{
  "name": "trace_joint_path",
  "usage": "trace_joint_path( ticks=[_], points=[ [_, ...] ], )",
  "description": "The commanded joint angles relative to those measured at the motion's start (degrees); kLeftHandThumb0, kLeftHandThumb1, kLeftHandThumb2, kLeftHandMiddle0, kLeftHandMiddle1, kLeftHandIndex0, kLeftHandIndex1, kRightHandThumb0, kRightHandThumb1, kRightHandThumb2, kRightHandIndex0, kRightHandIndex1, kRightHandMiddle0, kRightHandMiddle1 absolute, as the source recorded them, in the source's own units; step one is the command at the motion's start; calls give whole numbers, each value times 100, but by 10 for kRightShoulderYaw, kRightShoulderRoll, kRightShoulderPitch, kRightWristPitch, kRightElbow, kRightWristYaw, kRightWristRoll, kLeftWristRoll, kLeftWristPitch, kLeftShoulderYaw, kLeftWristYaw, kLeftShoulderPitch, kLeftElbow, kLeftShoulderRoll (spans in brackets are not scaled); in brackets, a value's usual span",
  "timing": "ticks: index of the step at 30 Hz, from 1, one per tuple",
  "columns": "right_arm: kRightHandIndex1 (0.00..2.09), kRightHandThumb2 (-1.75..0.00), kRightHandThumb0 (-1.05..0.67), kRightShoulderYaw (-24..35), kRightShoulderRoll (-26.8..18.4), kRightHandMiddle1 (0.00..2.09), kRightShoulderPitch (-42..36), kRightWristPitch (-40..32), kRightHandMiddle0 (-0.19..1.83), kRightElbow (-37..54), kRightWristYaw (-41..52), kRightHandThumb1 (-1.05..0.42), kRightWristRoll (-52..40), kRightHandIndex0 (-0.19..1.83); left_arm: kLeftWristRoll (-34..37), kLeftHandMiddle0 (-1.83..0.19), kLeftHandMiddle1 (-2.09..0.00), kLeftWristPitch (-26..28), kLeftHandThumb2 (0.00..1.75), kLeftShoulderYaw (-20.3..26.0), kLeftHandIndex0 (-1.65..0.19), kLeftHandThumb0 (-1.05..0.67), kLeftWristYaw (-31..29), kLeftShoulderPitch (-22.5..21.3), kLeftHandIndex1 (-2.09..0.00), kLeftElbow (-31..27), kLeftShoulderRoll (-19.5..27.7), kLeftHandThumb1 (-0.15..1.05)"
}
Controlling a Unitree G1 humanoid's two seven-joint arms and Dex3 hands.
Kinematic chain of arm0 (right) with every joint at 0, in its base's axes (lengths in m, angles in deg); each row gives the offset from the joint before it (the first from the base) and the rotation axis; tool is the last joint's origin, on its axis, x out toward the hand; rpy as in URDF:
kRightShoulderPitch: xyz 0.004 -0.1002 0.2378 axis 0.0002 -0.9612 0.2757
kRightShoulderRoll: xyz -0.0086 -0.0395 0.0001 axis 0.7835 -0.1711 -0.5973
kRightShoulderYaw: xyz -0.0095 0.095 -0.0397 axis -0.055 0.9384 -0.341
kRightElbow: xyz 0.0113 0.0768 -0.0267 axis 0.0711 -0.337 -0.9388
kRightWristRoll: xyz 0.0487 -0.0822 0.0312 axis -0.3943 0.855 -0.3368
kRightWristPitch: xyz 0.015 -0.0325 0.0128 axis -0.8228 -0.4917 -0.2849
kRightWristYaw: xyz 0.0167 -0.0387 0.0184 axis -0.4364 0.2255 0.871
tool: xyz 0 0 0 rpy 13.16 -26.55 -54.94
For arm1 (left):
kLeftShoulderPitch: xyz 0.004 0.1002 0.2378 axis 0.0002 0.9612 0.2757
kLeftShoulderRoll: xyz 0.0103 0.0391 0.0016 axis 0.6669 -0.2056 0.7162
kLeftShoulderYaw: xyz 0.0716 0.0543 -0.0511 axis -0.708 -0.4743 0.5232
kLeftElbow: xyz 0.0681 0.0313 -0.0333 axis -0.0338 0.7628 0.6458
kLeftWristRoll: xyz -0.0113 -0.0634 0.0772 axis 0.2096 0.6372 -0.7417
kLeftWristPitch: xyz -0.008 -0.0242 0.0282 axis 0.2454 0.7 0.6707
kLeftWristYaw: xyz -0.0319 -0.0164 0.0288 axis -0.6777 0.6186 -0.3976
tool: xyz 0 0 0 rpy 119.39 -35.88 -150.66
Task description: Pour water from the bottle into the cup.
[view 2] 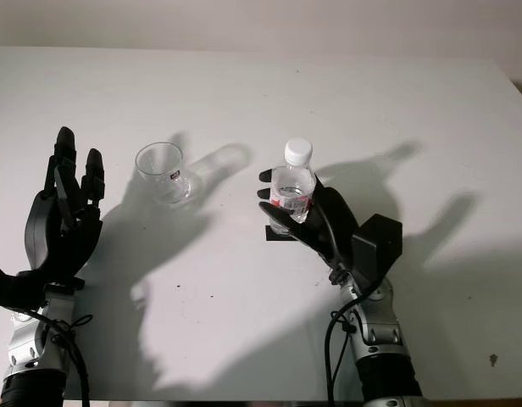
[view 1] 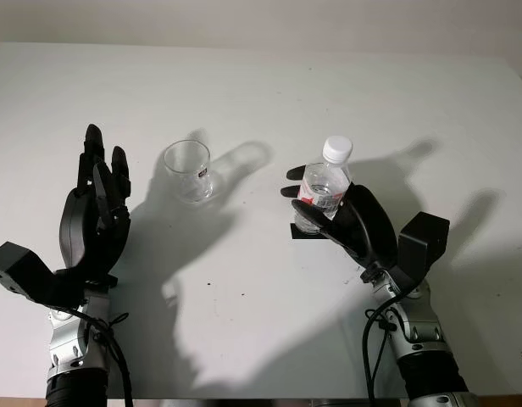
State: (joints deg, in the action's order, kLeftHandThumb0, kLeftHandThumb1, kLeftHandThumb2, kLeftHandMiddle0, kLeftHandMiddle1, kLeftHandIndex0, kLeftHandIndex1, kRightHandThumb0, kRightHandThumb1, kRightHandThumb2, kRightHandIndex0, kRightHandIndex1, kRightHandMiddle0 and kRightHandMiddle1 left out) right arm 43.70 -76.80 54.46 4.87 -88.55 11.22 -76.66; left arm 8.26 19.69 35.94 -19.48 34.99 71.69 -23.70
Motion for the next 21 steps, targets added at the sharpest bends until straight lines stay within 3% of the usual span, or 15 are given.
trace_joint_path(
  ticks=[1,8,14,21],
  points=[
    [34,-5,-68,-3,-5,79,-32,-1,5,-9,-5,-102,12,17,3,19,0,-3,63,4,19,-75,-5,8,0,5,4,105],
    [9,-5,-69,-8,-8,50,-37,23,4,-14,-14,-99,34,16,2,19,0,-7,65,4,19,-74,-10,5,0,10,7,105],
    [0,-5,-87,-13,-19,6,-29,75,-17,-38,-3,-98,51,-16,5,19,0,-4,65,4,19,-74,-10,2,0,9,6,105],
    [0,-7,-99,22,-26,0,5,102,-19,-77,-3,-102,20,-19,6,19,0,-3,64,5,19,-74,-9,2,0,11,6,105]
  ],
)
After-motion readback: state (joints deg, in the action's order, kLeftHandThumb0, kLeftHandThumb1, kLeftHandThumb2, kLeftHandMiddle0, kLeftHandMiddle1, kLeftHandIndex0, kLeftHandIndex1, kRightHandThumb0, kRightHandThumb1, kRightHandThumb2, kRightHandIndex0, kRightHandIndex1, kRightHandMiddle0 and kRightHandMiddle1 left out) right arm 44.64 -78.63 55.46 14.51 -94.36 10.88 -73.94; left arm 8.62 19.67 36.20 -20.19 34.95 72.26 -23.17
